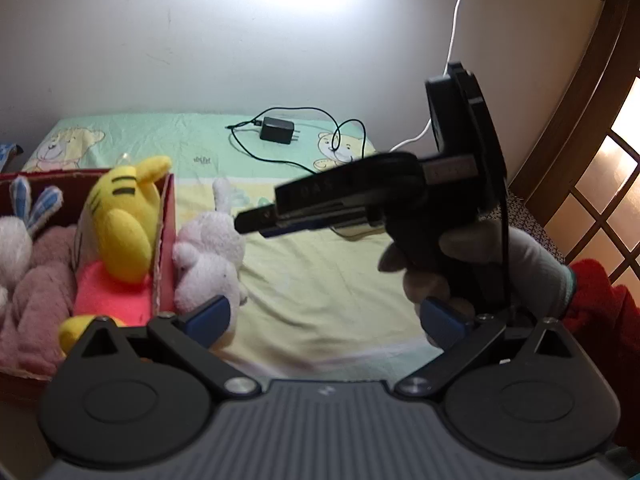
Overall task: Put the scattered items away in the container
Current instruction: 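Withdraw the right gripper toward the other white bunny on the sheet, then close the right gripper on the white bunny with the blue bow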
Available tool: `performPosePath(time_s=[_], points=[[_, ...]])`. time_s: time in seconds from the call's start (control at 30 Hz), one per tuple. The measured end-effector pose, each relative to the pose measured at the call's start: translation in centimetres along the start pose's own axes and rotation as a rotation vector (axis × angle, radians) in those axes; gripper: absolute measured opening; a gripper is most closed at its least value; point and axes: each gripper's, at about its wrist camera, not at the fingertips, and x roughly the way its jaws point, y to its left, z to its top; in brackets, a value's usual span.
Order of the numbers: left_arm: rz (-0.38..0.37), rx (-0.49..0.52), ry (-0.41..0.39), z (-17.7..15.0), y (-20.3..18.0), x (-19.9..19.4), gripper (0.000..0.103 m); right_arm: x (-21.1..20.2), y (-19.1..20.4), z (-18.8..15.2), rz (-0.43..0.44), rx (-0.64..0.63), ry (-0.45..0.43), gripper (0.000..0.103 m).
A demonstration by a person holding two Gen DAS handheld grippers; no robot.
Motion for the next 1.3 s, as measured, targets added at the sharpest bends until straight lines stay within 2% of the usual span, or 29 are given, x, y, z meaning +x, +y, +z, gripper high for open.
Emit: performPosePath(time_s=[0.17, 0.23, 0.33, 0.5, 0.6, 0.83, 0.93, 1.17, 1.3], points=[[0.031, -0.023, 0.034, -0.9, 0.6, 1.7, 0.100, 3.7, 1.6, 2.2, -0.033, -0.120, 0.002, 0.029], [0.033, -0.031, 0.042, -1.0, 0.7, 2.0, 0.100, 5.6, 2.1, 2.4, -0.080, -0.191, 0.021, 0.029], [0.041, -0.025, 0.046, -1.1, 0.7, 2.2, 0.100, 7.3, 1.9, 1.9, -0.095, -0.266, 0.060, 0.027], [0.042, -0.019, 0.047, -0.7, 1.0, 2.7, 0.100, 5.5, 0.6, 1.1, -0.053, -0.339, 0.085, 0.027], [0.034, -0.022, 0.039, -0.1, 1.2, 3.2, 0.100, 3.6, -0.9, 0.1, -0.085, -0.370, 0.102, 0.028], [0.020, 0.027, 0.031, 2.4, 1.2, 5.9, 0.101, -0.2, -6.6, -2.4, -0.054, -0.181, 0.112, 0.029], [0.008, 0.003, 0.072, 2.9, 1.6, 8.3, 0.101, -0.9, -7.9, -3.2, -0.043, -0.092, 0.095, 0.030], [-0.026, -0.018, 0.143, 1.8, 1.7, 11.8, 0.100, -2.7, -10.9, -4.7, -0.035, 0.056, 0.062, 0.030], [-0.040, -0.038, 0.193, 0.8, 1.7, 13.2, 0.100, -4.5, -12.8, -4.8, 0.040, 0.190, 0.020, 0.034]])
